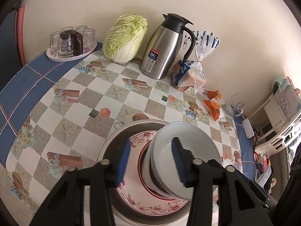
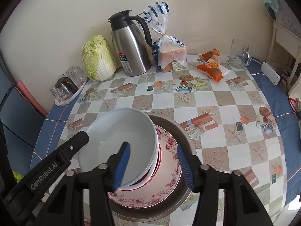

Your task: Organize plates and bowls

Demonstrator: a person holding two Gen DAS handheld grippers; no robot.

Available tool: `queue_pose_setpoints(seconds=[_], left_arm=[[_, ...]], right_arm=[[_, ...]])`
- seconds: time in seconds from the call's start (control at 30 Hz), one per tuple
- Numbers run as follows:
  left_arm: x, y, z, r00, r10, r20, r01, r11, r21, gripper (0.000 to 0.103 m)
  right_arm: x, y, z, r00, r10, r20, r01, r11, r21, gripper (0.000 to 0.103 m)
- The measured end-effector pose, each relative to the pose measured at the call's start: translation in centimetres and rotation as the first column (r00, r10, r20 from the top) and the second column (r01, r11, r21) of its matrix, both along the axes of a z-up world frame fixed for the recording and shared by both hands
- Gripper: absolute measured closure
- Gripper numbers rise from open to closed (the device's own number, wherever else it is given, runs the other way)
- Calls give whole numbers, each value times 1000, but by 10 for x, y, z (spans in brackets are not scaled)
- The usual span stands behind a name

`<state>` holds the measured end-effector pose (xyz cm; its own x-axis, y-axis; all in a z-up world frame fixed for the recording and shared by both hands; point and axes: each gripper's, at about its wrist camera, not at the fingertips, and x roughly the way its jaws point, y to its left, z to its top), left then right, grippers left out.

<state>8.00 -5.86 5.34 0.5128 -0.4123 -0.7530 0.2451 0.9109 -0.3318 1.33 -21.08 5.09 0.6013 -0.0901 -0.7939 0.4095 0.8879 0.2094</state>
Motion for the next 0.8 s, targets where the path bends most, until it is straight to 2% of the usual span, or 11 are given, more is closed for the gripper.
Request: queue_pose_setpoints(seconds=[0.07,0.2,0.3,0.43,0.8], left_arm=[[0,3,2,1000,7,7,-7,1000,2,40],[2,9,2,999,41,1,-41,999,25,26],[5,12,-1,998,65,-6,-65,996,57,24],[7,15,-6,996,90,-13,-88,990,108,17],[10,22,-9,993,121,-14,-118,985,123,13]], right_arm=[[-1,-1,2,1000,-4,3,4,1000,-7,39],[-2,-4,1,1000,-10,-3,10,1000,-8,30],[-1,-4,-1,1000,-9,-13,8,1000,-13,25],[0,-5,-3,1000,-8,-25,7,1000,-14,21],[0,-7,-5,999,-11,-32,10,1000,-19,9]])
